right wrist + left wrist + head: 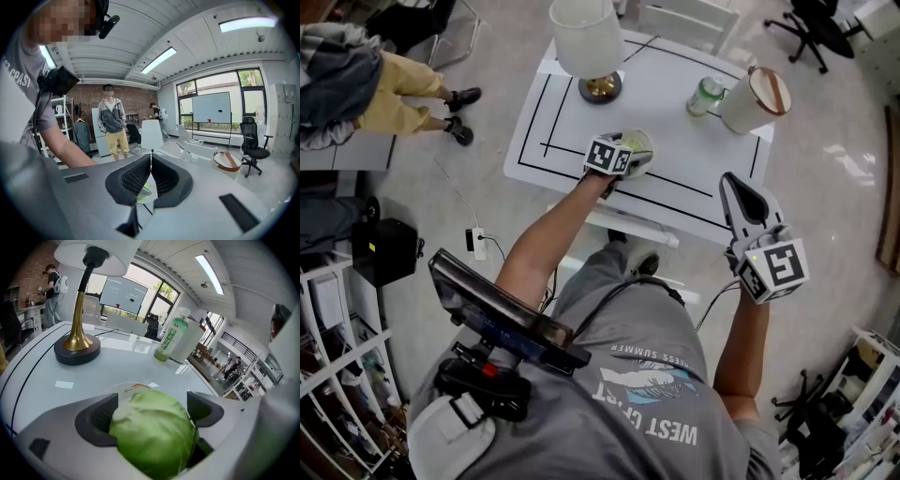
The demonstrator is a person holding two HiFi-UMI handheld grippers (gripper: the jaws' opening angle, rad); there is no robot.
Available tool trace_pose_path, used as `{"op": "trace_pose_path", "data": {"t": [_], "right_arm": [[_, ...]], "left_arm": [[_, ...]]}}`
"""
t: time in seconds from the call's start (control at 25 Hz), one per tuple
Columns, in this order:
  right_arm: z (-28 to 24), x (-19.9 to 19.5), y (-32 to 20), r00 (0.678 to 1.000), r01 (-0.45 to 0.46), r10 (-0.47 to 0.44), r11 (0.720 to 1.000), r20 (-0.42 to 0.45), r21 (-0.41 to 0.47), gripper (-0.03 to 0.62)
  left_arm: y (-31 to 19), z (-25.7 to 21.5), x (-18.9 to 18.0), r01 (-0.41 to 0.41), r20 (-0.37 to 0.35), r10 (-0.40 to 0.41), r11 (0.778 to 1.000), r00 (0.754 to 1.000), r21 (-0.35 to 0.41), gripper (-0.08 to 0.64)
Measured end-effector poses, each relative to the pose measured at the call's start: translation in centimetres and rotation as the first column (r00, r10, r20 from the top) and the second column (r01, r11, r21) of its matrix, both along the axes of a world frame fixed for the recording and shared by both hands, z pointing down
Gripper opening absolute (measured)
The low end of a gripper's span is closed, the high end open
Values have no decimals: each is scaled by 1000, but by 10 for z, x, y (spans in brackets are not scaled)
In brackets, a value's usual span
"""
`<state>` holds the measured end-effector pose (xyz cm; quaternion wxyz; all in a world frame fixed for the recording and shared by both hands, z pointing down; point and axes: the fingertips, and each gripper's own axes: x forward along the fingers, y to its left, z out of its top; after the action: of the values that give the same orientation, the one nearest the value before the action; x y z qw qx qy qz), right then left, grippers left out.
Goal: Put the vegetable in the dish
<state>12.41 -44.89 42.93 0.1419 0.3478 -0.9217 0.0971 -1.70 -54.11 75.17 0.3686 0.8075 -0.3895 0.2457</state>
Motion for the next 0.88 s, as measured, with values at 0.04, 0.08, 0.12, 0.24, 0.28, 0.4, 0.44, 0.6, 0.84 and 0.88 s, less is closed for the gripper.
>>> {"op": "trace_pose_path", "data": {"t": [0.04,0.08,0.12,0.24,0.28,0.4,0.44,0.6,0.84,0.88], "right_arm": [[0,1,1,1000,0,0,1000,1,-1,9],[0,2,2,1000,1,-1,1000,1,-1,9],[0,3,3,1000,2,-2,1000,1,0,9],[-2,7,9,1000,4,-4,1000,1,3,9],[-3,8,10,1000,5,-5,1000,2,4,9],[-5,12,14,1000,9,-9,1000,4,13,9],[-6,14,15,1000,10,-10,1000,4,16,9],[-7,20,20,1000,14,-14,1000,3,24,9],[-12,25,30,1000,27,-27,999,3,32,9],[-12,27,32,1000,28,-28,999,3,31,9]], "left_arm": [[-1,-2,1,4,-12,-4,1000,1000,5,466],[-3,-6,2,7,-23,-7,1000,1000,12,466],[-4,-9,4,6,-31,-6,1000,1000,20,466],[-4,-18,8,-4,-39,6,999,999,42,468],[-3,-20,9,-6,-44,8,999,999,48,468],[-3,-27,8,6,-64,-2,998,998,65,468],[-3,-30,7,13,-68,-8,997,998,70,468],[-2,-35,1,38,-77,-31,996,997,83,468],[-2,-42,-14,121,-120,-107,986,987,117,468],[-3,-43,-15,130,-125,-115,984,985,123,468]]}}
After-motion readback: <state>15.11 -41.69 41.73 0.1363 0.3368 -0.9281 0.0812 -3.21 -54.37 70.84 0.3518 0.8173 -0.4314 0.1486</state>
